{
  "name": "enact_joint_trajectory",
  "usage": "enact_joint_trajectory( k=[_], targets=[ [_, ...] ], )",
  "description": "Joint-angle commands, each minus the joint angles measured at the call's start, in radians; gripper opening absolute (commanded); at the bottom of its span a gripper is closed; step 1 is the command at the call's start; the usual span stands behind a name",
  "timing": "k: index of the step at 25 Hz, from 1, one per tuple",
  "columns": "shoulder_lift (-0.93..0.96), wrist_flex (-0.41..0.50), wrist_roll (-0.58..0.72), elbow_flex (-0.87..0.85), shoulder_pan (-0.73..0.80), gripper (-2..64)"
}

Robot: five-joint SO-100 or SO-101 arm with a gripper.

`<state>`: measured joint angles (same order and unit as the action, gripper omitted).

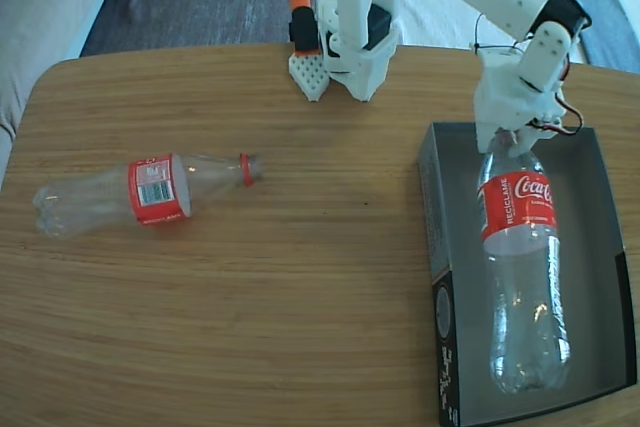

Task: Grasp the bottles and put them in the box.

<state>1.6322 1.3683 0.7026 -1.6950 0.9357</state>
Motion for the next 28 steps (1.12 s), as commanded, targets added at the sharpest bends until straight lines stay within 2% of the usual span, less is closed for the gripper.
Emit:
enact_joint_trajectory(
  k=[1,12,18,28],
  targets=[
    [0.011,-0.008,0.002,0.018,-0.008,2.8],
    [0.011,-0.008,0.003,-0.046,-0.018,2.8],
    [0.011,-0.025,0.003,-0.048,-0.066,2.8],
    [0.011,-0.034,0.003,-0.026,-0.06,3.4]
  ],
)
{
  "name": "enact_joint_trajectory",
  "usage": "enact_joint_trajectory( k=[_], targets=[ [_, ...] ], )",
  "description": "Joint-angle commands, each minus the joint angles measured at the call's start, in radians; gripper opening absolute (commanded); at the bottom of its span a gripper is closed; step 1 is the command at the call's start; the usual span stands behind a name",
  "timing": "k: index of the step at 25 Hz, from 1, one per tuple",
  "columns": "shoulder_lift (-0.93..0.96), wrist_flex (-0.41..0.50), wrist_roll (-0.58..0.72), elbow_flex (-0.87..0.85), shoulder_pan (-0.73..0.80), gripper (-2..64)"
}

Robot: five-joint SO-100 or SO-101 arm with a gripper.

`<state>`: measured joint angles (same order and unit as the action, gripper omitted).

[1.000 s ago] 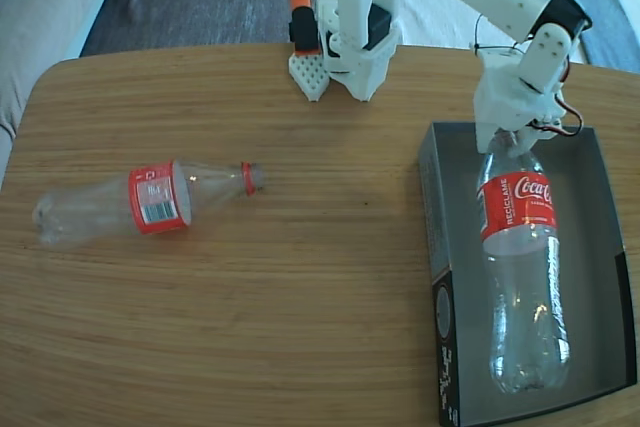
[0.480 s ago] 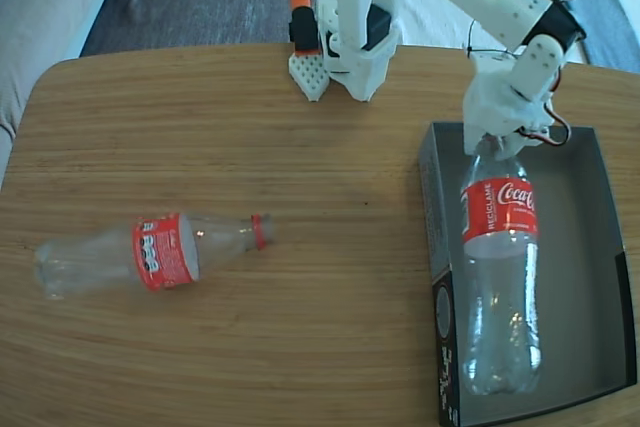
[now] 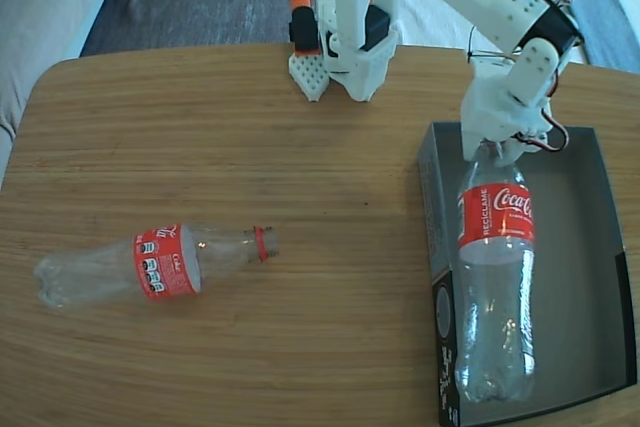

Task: Grasp the bottles and put them in the box.

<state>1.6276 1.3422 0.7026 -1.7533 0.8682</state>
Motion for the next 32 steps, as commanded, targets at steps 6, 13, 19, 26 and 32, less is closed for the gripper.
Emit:
enact_joint_trajectory(
  k=[6,13,19,26,32],
  targets=[
    [0.014,-0.049,0.003,0.029,0.011,3.1],
    [0.014,-0.052,0.003,0.023,0.005,5.3],
    [0.017,-0.037,-0.009,0.029,-0.002,31.4],
    [0.023,-0.037,-0.011,0.032,-0.011,34.0],
    [0.032,-0.028,-0.014,0.166,-0.161,34.0]
  ],
)
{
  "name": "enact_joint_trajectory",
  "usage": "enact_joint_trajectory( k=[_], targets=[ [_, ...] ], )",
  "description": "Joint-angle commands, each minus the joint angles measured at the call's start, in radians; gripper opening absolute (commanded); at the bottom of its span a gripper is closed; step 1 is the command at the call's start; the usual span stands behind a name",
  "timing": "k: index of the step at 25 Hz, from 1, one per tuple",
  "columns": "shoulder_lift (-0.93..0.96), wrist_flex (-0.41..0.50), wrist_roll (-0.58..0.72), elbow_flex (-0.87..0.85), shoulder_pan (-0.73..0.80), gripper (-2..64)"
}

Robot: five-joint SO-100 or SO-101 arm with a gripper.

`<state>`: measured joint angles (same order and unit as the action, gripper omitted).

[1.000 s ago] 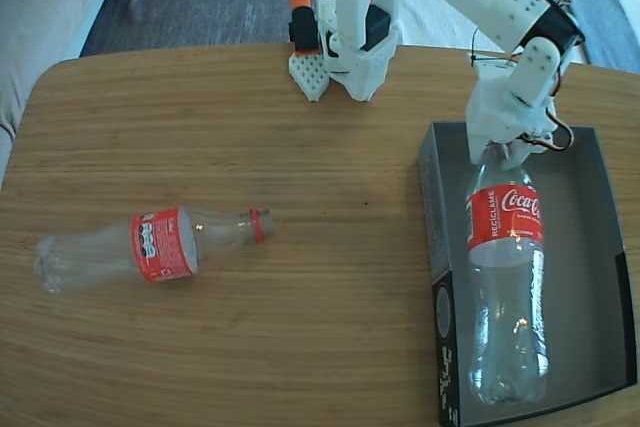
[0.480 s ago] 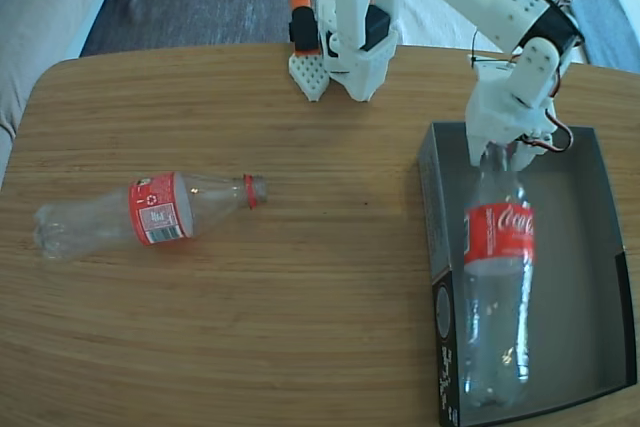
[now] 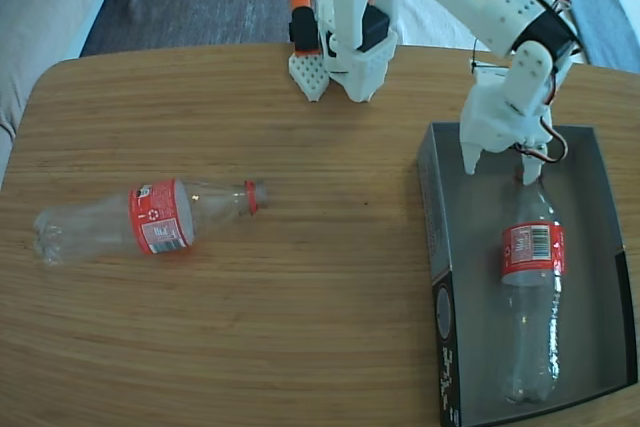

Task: Grasp the bottles and put them in the box.

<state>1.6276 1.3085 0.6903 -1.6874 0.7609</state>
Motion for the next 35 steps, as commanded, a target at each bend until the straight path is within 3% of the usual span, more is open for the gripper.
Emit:
enact_joint_trajectory(
  k=[1,9,17,24,31,35],
  targets=[
    [0.032,0.028,0.0,0.141,-0.081,34.0],
    [0.034,0.213,0.0,0.417,-0.279,34.0],
    [0.035,0.405,-0.002,0.511,-0.515,34.0],
    [0.091,0.405,-0.025,0.459,-0.787,34.6],
    [0.107,0.402,-0.025,0.253,-0.996,34.7],
    [0.107,0.325,-0.025,0.15,-1.04,34.7]
  ],
)
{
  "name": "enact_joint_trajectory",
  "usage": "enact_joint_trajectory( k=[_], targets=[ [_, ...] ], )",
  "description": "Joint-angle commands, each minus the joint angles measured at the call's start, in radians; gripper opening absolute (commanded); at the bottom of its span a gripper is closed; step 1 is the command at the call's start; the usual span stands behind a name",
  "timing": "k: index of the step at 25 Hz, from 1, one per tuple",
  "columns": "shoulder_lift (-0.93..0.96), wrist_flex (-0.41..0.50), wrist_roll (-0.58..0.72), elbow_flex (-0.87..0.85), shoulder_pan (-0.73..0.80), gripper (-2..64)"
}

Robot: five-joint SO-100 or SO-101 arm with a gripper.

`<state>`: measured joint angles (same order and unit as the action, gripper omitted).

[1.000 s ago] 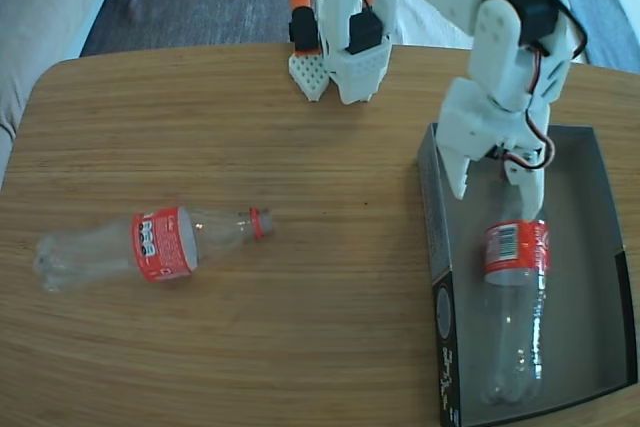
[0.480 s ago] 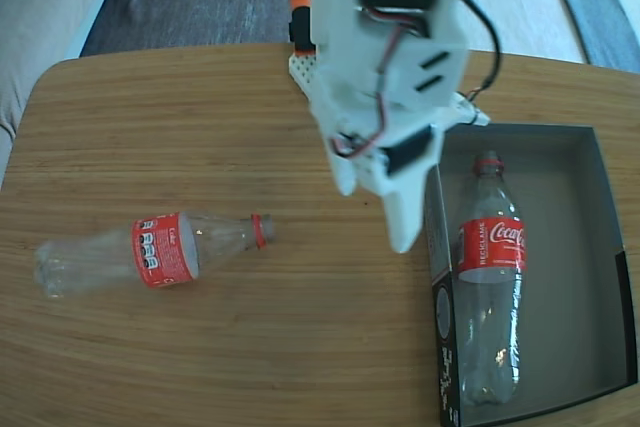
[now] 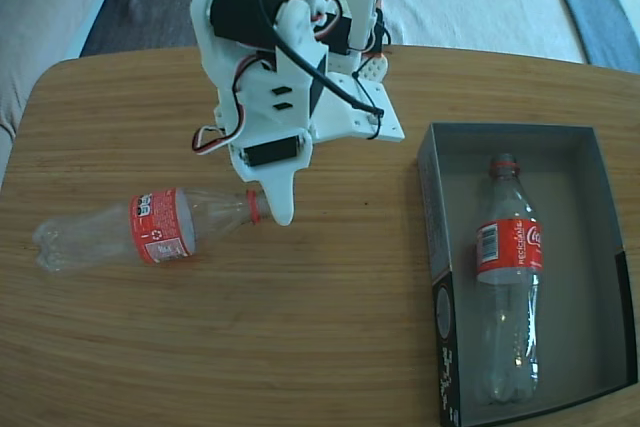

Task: Grasp the bottles and put them in the box.

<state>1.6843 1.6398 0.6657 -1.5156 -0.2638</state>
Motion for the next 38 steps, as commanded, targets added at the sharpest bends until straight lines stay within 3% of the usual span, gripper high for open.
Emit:
enact_joint_trajectory(
  k=[1,4,8,12,18,28,38],
  targets=[
    [0.051,-0.034,0.002,-0.049,-0.017,34.8],
    [0.051,-0.104,0.002,-0.112,-0.017,35.6],
    [0.049,-0.164,0.002,-0.172,-0.008,42.2],
    [0.046,-0.166,0.002,-0.207,-0.008,47.0],
    [0.043,-0.193,-0.003,-0.218,-0.015,60.3],
    [0.032,-0.322,0.0,-0.305,-0.014,60.5],
    [0.031,-0.336,0.002,-0.385,-0.034,60.5]
  ],
)
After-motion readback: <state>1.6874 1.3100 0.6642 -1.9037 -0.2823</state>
